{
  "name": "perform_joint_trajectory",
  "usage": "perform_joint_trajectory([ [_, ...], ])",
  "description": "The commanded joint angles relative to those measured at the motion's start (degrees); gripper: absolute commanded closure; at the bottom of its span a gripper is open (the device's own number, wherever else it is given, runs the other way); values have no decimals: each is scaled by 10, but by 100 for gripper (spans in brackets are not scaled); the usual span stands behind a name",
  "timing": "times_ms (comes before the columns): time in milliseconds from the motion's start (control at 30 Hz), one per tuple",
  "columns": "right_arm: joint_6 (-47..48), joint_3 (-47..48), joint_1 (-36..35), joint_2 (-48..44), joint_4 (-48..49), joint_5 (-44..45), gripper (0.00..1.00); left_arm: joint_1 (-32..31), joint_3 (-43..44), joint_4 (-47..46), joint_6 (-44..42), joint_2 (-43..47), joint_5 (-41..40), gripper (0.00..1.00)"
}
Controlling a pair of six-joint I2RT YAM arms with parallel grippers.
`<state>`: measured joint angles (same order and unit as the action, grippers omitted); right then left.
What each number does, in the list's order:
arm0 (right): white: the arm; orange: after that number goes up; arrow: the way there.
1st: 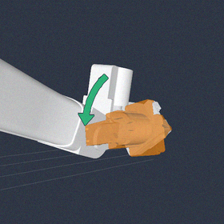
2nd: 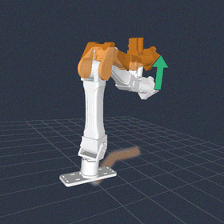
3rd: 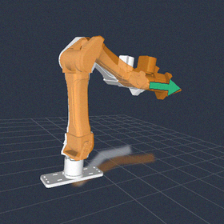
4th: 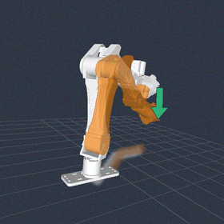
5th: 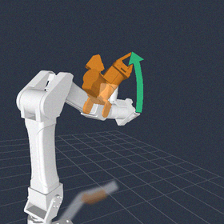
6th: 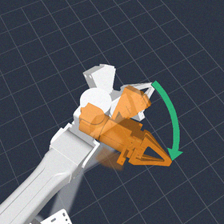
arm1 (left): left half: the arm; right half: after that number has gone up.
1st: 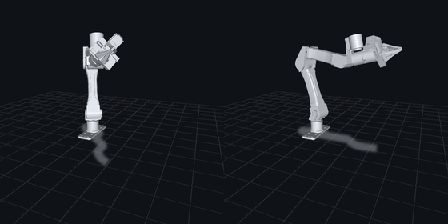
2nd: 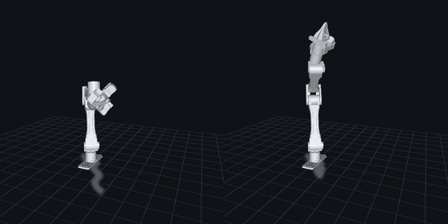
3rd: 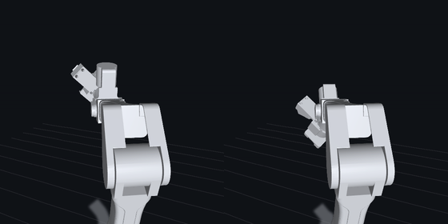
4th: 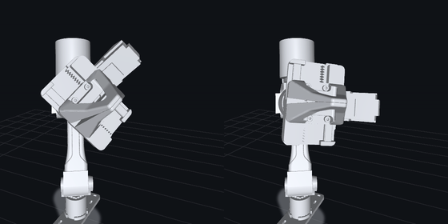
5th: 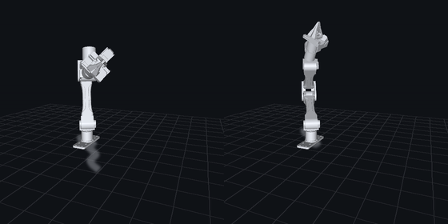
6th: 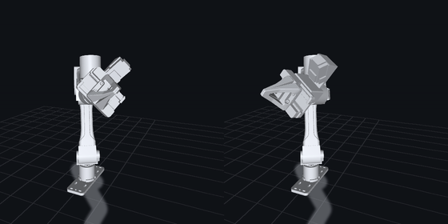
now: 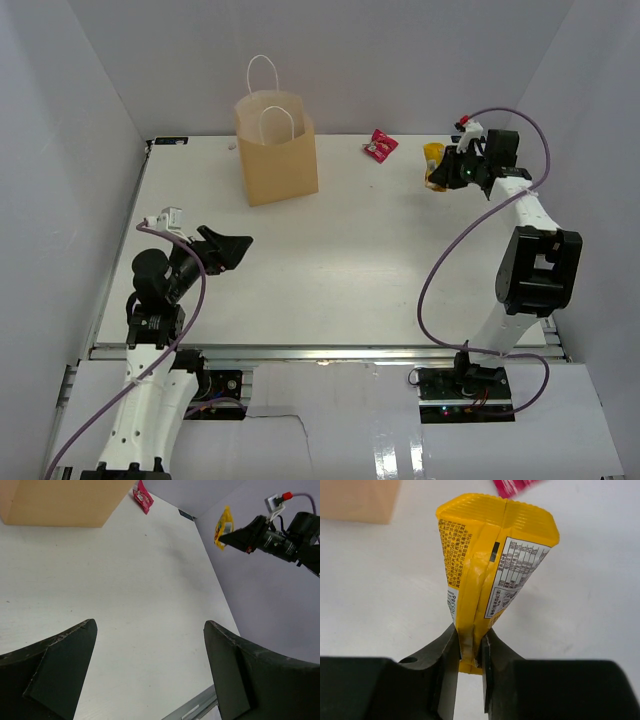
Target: Place the snacks into the paper bag
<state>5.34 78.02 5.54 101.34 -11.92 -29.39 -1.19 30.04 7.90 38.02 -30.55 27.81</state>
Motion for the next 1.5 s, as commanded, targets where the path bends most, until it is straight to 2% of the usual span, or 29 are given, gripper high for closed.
perform_joint_trajectory([
  [0,128,87,-40,-11,-13,-148,86,4,-12,-8,16,21,27,2],
  [133,170,190,-139,16,-18,-96,87,4,-23,-8,17,34,37,2],
  [300,132,369,-224,98,41,12,88,4,-38,-3,20,56,44,2],
  [400,91,467,-263,161,101,80,90,4,-41,1,20,73,42,2],
  [500,77,526,-295,216,197,151,91,4,-42,5,21,86,40,2],
  [667,58,547,-337,268,343,198,88,4,-39,11,24,90,38,2],
  [833,-5,544,-363,304,412,183,85,4,-39,20,27,92,36,2],
  [1033,-29,542,-373,328,431,159,81,4,-40,32,27,96,29,2],
  [1200,-36,514,-373,337,444,136,70,4,-43,28,27,90,27,2],
  [1300,-31,505,-374,345,451,139,56,4,-36,25,17,77,27,2],
  [1333,-27,505,-374,347,451,140,42,4,-34,24,13,68,29,2],
  [1400,-20,503,-372,349,452,137,31,5,-30,21,10,61,31,2],
  [1467,-17,505,-369,348,453,134,25,4,-31,16,9,53,33,2],
])
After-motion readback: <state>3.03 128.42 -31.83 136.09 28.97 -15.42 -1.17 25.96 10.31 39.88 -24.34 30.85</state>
